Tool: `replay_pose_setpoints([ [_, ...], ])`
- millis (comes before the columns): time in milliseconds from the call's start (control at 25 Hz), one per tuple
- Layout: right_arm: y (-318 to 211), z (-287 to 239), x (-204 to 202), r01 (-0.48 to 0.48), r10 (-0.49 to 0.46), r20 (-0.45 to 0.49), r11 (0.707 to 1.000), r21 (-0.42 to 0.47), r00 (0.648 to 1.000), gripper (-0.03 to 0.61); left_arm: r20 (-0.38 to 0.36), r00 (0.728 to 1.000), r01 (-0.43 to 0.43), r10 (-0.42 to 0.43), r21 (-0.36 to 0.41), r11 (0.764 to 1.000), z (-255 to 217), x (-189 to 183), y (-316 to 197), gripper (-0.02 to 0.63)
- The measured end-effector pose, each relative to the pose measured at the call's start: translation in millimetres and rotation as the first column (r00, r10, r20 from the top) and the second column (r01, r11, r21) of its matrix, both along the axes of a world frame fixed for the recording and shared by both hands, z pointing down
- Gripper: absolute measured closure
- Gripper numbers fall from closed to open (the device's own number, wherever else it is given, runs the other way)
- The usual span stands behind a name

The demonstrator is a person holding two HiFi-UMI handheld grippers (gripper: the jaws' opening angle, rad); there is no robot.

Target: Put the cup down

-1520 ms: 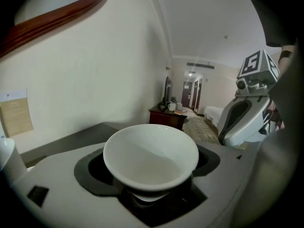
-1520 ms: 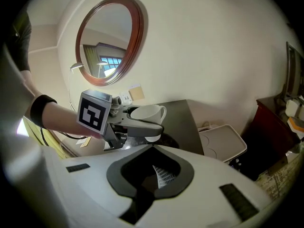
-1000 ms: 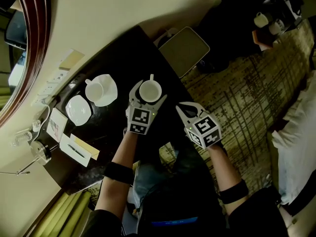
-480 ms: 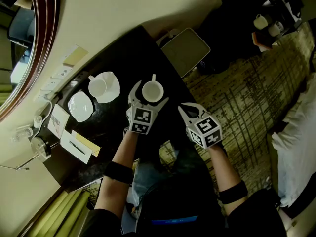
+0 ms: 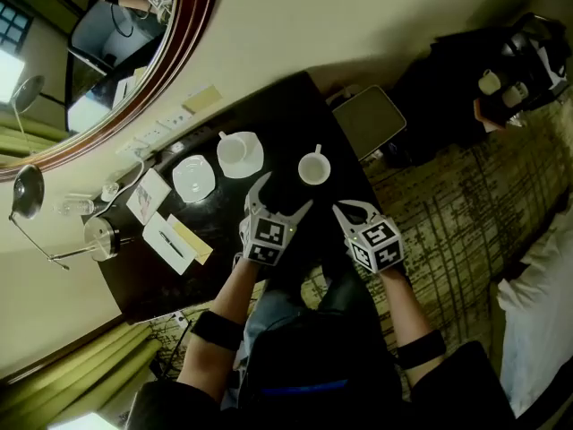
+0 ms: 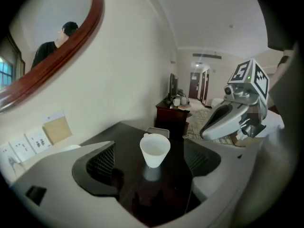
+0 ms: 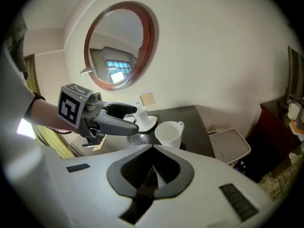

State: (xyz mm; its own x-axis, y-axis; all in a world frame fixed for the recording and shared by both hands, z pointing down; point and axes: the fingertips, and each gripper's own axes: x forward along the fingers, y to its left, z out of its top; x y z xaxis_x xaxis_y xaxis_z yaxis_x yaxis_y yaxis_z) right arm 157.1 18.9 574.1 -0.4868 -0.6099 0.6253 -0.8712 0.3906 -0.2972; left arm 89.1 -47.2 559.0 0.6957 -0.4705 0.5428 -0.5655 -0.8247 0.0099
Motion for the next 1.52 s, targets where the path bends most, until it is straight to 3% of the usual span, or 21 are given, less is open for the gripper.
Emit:
replay_pose_setpoints([
  [120, -4.0, -13.6, -23.5, 0.051, -0.051, 0.002, 0.999, 0.020, 0.999, 0.575, 0.006, 0.997, 0.075, -0.076, 0.026, 0.997, -30.6, -30.2, 9.4, 0.260],
  [400, -14.3, -32.6, -78.2, 0.180, -0.180, -0.012, 0.982, 0.060, 0.984, 0.575, -0.012, 0.967, 0.255, -0.255, 0.030, 0.966, -63.1, -110.2, 29.7, 0.379],
  [560, -18.1, -35.1, -108.4, 0.246, -0.245, -0.019, 0.967, 0.074, 0.969, 0.575, -0.010, 0.928, 0.373, -0.373, 0.018, 0.928, -70.3, -160.9, 36.0, 0.476],
  [720, -20.4, -40.4, -132.6, 0.287, -0.285, -0.026, 0.954, 0.088, 0.958, 0.575, -0.010, 0.898, 0.441, -0.441, 0.016, 0.897, -67.7, -206.1, 44.6, 0.518],
  [920, -18.1, -50.2, -159.9, 0.321, -0.321, -0.017, 0.943, 0.085, 0.947, 0.575, -0.034, 0.816, 0.577, -0.577, -0.025, 0.817, -67.5, -258.5, 56.5, 0.600],
  [1040, -18.6, -51.7, -173.3, 0.334, -0.333, -0.030, 0.938, 0.096, 0.943, 0.575, -0.054, 0.772, 0.631, -0.633, -0.055, 0.774, -68.0, -284.1, 61.7, 0.612],
  [1160, -15.3, -48.1, -184.5, 0.341, -0.338, -0.047, 0.935, 0.097, 0.940, 0.575, -0.066, 0.748, 0.656, -0.660, -0.074, 0.751, -68.5, -301.0, 67.3, 0.612],
  [1400, -11.8, -41.6, -201.6, 0.329, -0.326, -0.054, 0.939, 0.095, 0.944, 0.575, -0.052, 0.731, 0.676, -0.680, -0.079, 0.733, -62.7, -320.9, 76.1, 0.612],
  [1520, -9.5, -39.0, -206.4, 0.329, -0.325, -0.056, 0.940, 0.091, 0.944, 0.575, -0.039, 0.736, 0.674, -0.676, -0.056, 0.737, -62.2, -325.5, 79.9, 0.612],
])
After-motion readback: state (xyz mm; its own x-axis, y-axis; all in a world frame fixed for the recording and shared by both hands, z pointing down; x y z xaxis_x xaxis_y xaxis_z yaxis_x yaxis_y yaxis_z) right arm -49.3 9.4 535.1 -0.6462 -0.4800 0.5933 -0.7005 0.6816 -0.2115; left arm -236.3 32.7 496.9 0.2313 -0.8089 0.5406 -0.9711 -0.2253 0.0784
